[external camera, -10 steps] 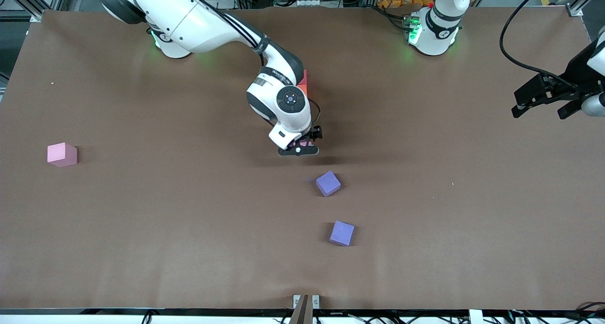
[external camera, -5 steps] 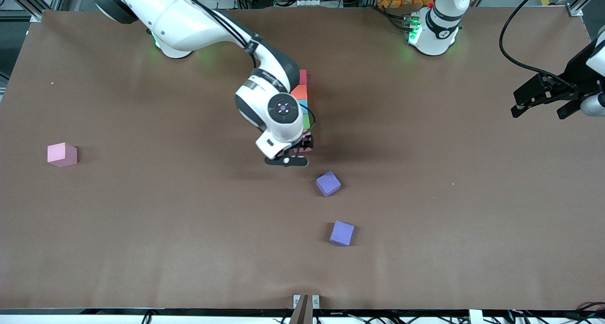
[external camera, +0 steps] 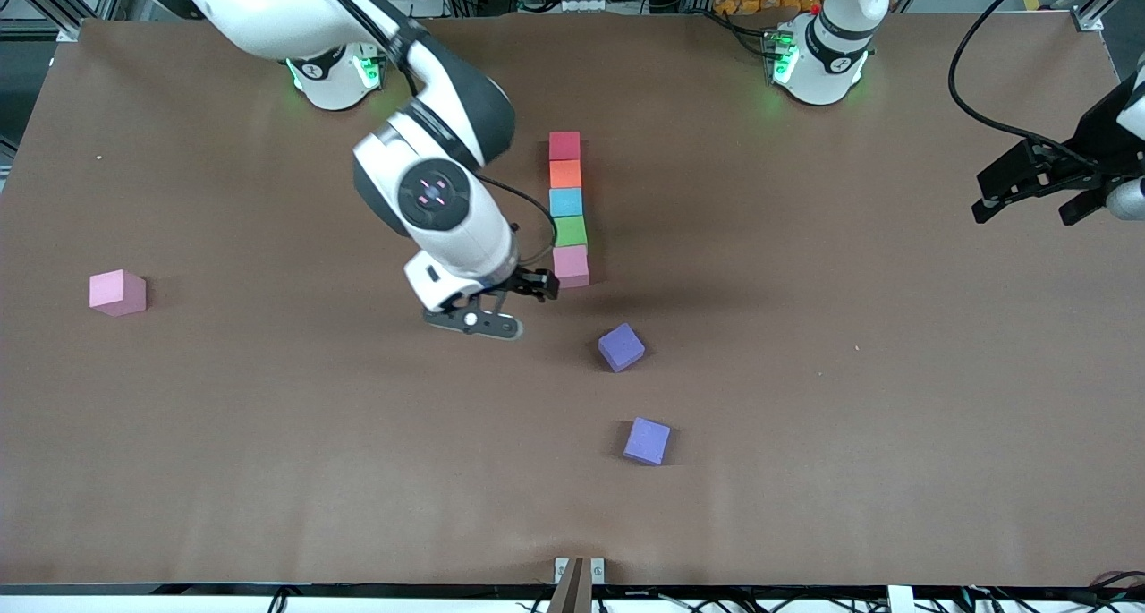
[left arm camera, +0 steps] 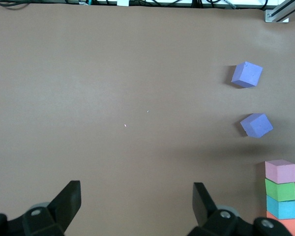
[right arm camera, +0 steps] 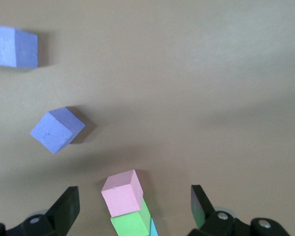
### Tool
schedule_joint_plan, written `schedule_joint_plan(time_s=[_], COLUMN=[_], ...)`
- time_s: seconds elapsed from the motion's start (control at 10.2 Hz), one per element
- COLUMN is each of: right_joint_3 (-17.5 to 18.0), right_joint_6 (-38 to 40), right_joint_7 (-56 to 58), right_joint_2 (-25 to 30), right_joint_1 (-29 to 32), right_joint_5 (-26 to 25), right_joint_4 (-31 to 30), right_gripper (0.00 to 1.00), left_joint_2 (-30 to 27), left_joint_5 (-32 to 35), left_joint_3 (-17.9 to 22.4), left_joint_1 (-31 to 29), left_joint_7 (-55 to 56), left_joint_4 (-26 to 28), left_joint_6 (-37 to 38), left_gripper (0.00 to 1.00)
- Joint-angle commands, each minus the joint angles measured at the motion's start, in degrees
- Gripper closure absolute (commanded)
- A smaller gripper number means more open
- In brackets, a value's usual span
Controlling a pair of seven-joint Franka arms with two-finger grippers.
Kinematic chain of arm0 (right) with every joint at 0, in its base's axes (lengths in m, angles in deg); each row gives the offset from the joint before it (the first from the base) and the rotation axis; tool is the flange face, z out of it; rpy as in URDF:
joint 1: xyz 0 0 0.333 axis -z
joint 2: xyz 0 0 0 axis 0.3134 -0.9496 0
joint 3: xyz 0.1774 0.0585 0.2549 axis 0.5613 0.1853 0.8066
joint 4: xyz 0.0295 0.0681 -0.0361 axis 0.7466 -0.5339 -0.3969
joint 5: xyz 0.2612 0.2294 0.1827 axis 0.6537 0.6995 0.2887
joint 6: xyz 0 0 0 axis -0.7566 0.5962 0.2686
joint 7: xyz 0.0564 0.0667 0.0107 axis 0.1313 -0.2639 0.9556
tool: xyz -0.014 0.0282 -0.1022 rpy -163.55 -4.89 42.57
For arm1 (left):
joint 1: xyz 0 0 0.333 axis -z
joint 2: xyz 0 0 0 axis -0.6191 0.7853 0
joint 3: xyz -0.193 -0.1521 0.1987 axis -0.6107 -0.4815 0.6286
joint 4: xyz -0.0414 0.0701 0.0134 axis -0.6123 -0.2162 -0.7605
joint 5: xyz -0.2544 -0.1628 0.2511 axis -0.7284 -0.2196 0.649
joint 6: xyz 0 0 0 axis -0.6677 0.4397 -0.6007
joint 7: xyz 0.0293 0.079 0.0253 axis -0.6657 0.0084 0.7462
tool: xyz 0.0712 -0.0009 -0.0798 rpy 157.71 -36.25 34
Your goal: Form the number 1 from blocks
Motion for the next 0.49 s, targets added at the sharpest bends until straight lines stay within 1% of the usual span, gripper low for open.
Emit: schedule_joint_plan(time_s=[0.0,0.2,0.39], right_joint_3=[0.35,0.34,0.00], right_joint_6=[3.69,6.86,10.10], right_joint_7=[-0.01,0.08,0.87], right_joint_2=[5.29,7.67,10.22], right_joint_1=[4.79,9.01,12.18], right_joint_5=[1.02,1.02,0.85], right_joint_4=[-1.25,-1.25,-1.25], right_gripper=[0.00,0.00,0.00], left_joint_2=[-1.19,-1.19,-2.06], left_joint_5=[-1.41,-1.33,-1.41], left_joint_3=[-0.66,-0.83,-0.57], left_joint_1=[-0.87,-0.08,0.01], left_joint_7=[0.06,3.65,3.41], left_joint_4=[0.72,0.72,0.72], left_joint_6=[0.44,0.44,0.44], left_gripper=[0.00,0.00,0.00])
